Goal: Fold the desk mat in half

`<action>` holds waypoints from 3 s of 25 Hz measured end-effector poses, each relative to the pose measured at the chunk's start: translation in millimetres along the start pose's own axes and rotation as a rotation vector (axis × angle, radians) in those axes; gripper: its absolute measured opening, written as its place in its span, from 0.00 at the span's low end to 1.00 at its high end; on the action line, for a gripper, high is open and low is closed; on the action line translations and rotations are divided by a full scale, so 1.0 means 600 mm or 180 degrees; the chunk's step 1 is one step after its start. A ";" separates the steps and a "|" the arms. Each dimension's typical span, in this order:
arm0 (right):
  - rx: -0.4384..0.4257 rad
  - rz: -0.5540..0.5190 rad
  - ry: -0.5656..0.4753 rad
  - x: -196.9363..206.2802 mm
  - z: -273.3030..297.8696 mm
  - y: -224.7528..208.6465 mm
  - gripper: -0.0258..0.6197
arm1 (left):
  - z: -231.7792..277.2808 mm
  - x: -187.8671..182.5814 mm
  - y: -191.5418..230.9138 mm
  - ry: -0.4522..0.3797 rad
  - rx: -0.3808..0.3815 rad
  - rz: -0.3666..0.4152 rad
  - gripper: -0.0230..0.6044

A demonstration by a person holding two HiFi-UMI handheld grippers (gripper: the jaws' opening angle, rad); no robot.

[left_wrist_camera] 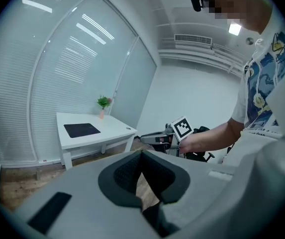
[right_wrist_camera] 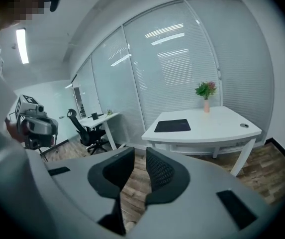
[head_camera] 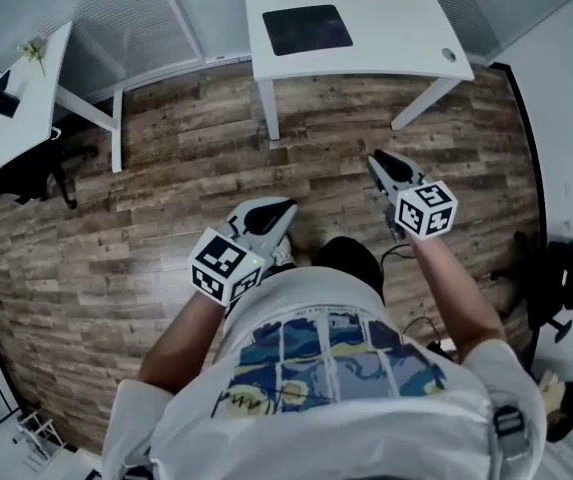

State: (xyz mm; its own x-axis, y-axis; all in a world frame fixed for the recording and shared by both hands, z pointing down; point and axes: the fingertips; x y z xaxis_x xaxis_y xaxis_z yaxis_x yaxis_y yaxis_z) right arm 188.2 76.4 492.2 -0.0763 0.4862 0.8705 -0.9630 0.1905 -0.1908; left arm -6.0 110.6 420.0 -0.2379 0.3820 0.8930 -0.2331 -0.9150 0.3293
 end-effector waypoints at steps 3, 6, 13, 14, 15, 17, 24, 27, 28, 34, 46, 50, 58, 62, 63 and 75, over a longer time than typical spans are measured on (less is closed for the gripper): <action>0.0088 0.0063 0.0076 -0.014 0.059 -0.032 0.16 | -0.011 -0.015 0.043 -0.0059 -0.0052 -0.0065 0.04; 0.0176 0.0135 0.0147 -0.030 0.123 -0.078 0.16 | -0.015 -0.028 0.085 -0.0106 -0.0127 -0.0114 0.04; 0.0284 0.0263 0.0249 -0.068 0.277 -0.206 0.16 | 0.006 -0.069 0.190 -0.0143 -0.0362 -0.0175 0.04; 0.0301 0.0273 0.0294 -0.069 0.297 -0.228 0.16 | 0.013 -0.078 0.204 -0.0146 -0.0403 -0.0184 0.04; 0.0320 0.0282 0.0330 -0.072 0.316 -0.251 0.17 | 0.020 -0.089 0.217 -0.0147 -0.0439 -0.0187 0.04; 0.0349 0.0282 0.0358 -0.086 0.354 -0.294 0.17 | 0.039 -0.111 0.243 -0.0146 -0.0487 -0.0192 0.04; 0.0340 0.0275 0.0502 -0.115 0.481 -0.399 0.20 | 0.106 -0.169 0.327 -0.0150 -0.0622 -0.0285 0.04; 0.0360 0.0348 0.0621 -0.104 0.532 -0.439 0.22 | 0.128 -0.180 0.353 -0.0117 -0.0679 -0.0347 0.04; 0.0381 0.0373 0.0662 -0.100 0.549 -0.453 0.22 | 0.135 -0.182 0.362 -0.0101 -0.0704 -0.0374 0.04; 0.0471 0.0347 0.0850 -0.085 0.615 -0.501 0.25 | 0.153 -0.193 0.397 -0.0020 -0.0861 -0.0485 0.04; 0.0834 0.0285 0.1091 -0.066 0.660 -0.529 0.21 | 0.171 -0.205 0.452 -0.0048 -0.1003 -0.0592 0.04; 0.0872 0.0244 0.1118 -0.063 0.663 -0.531 0.19 | 0.178 -0.211 0.458 -0.0071 -0.1006 -0.0574 0.04; 0.0840 0.0313 0.1091 -0.067 0.663 -0.521 0.10 | 0.171 -0.211 0.459 -0.0060 -0.1040 -0.0572 0.04; 0.0855 0.0236 0.1039 -0.067 0.664 -0.518 0.09 | 0.159 -0.205 0.460 -0.0064 -0.1065 -0.0566 0.04; 0.0855 0.0216 0.1014 -0.071 0.663 -0.515 0.08 | 0.156 -0.204 0.460 -0.0066 -0.1071 -0.0568 0.04; 0.0672 -0.0393 0.0715 -0.141 0.660 -0.442 0.07 | 0.127 -0.195 0.447 -0.0146 -0.1088 -0.0601 0.04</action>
State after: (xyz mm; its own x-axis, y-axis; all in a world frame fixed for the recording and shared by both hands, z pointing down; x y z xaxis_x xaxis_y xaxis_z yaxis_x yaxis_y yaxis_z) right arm 347.9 -353.2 648.7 0.0806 0.6509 0.7548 -0.9955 0.0902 0.0285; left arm 31.0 -189.5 427.5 -0.1203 0.5262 0.8418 -0.5711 -0.7303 0.3748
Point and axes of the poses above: the fingertips, and each gripper's own axes: z forward along the fingers, y to its left, x out of its underside, and after that the axes turned 2 degrees about x, right-handed
